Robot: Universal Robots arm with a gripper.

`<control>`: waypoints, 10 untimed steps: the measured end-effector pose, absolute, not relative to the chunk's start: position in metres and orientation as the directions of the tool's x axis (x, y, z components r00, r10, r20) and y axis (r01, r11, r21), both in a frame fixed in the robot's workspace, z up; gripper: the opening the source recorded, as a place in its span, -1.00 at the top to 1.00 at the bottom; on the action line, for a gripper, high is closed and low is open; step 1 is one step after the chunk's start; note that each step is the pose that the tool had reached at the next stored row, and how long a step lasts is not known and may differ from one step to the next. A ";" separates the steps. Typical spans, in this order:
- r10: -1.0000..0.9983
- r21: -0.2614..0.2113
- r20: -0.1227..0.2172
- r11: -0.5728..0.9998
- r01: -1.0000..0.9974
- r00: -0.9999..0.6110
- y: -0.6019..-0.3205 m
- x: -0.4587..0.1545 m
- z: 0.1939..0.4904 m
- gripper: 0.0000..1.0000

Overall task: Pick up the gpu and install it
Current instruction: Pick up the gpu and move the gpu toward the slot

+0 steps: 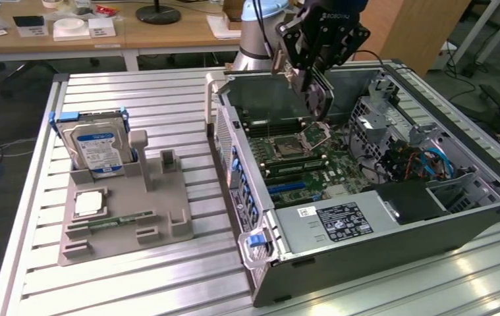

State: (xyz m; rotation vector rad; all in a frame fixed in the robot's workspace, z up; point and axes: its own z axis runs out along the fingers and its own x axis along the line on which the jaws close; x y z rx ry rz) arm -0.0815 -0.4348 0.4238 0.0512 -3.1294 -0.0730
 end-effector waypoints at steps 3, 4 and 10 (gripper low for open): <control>-0.033 0.047 0.010 0.998 -0.032 -0.999 -0.435 -0.078 0.424 0.44; -0.033 0.047 0.010 0.998 -0.033 -0.999 -0.435 -0.077 0.424 0.44; -0.034 0.047 0.010 0.998 -0.033 -0.999 -0.435 -0.071 0.424 0.44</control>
